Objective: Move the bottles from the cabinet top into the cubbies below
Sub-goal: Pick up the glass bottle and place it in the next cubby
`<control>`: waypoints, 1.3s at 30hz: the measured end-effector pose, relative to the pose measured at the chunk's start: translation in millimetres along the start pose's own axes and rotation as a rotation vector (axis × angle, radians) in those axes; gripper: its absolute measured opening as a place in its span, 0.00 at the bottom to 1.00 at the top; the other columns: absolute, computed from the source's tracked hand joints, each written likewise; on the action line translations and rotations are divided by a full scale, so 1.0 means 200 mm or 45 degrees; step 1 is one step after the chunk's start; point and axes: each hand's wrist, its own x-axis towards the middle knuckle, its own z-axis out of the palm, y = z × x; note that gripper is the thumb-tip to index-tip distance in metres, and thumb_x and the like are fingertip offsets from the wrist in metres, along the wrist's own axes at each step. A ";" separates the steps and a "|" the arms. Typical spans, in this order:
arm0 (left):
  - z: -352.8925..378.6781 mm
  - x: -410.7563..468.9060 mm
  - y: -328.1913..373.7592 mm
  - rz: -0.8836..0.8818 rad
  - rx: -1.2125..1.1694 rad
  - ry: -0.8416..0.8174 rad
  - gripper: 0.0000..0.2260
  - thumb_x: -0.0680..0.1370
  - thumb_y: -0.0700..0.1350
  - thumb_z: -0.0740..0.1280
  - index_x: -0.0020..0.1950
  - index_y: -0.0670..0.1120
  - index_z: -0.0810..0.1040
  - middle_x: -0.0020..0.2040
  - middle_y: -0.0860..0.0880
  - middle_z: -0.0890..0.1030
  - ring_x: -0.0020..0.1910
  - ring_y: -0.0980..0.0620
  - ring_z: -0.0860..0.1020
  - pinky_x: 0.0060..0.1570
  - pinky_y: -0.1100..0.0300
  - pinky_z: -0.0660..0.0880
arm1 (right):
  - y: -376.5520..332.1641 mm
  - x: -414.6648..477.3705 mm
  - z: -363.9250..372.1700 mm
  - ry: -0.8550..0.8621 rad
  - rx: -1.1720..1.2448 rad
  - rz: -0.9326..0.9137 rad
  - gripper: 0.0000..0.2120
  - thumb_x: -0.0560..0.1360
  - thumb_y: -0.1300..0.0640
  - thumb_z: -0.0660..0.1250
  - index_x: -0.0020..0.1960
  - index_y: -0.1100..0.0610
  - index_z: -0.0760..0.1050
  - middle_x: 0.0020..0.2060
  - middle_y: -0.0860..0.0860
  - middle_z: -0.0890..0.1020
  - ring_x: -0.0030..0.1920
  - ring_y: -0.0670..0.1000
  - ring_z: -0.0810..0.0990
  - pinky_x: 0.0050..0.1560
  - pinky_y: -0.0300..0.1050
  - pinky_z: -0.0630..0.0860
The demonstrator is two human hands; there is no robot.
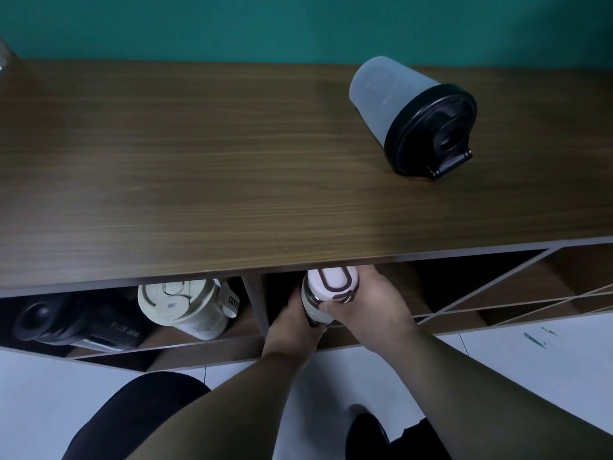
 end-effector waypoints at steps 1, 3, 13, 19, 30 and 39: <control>0.00 0.00 0.00 0.001 0.003 -0.007 0.35 0.75 0.47 0.76 0.79 0.56 0.65 0.69 0.51 0.80 0.68 0.47 0.78 0.56 0.64 0.70 | 0.00 0.00 0.00 0.006 0.005 0.002 0.32 0.63 0.48 0.78 0.65 0.45 0.71 0.51 0.42 0.82 0.52 0.46 0.81 0.50 0.39 0.75; -0.01 0.00 -0.01 0.005 0.002 -0.017 0.35 0.75 0.47 0.75 0.79 0.56 0.64 0.69 0.51 0.80 0.68 0.46 0.79 0.56 0.63 0.70 | -0.01 -0.01 0.01 0.021 0.007 -0.001 0.33 0.63 0.47 0.78 0.65 0.46 0.70 0.50 0.42 0.83 0.52 0.47 0.81 0.51 0.40 0.76; 0.00 0.00 -0.02 0.010 -0.018 -0.033 0.35 0.74 0.47 0.76 0.78 0.58 0.65 0.70 0.54 0.80 0.69 0.50 0.78 0.58 0.65 0.69 | -0.01 -0.02 0.00 0.038 -0.014 0.029 0.31 0.64 0.47 0.78 0.63 0.47 0.70 0.46 0.41 0.79 0.46 0.46 0.77 0.44 0.37 0.71; 0.00 0.01 -0.03 0.019 -0.026 -0.045 0.34 0.75 0.46 0.75 0.79 0.57 0.65 0.70 0.53 0.80 0.68 0.51 0.78 0.56 0.66 0.68 | -0.01 -0.02 0.02 0.052 -0.032 0.035 0.31 0.64 0.48 0.78 0.64 0.47 0.69 0.46 0.42 0.80 0.46 0.47 0.79 0.41 0.36 0.71; -0.02 0.00 -0.02 0.019 -0.049 -0.086 0.36 0.72 0.45 0.76 0.76 0.60 0.66 0.67 0.57 0.81 0.65 0.54 0.80 0.60 0.61 0.74 | -0.03 -0.06 0.03 0.052 -0.064 0.010 0.36 0.62 0.47 0.79 0.65 0.44 0.65 0.55 0.41 0.79 0.57 0.47 0.79 0.51 0.40 0.72; -0.16 -0.12 0.02 -0.051 -0.081 -0.228 0.50 0.68 0.44 0.80 0.83 0.46 0.54 0.72 0.51 0.77 0.71 0.54 0.75 0.65 0.65 0.70 | -0.11 -0.19 -0.09 0.106 0.006 0.053 0.32 0.68 0.56 0.71 0.69 0.41 0.65 0.62 0.41 0.73 0.65 0.47 0.75 0.61 0.43 0.72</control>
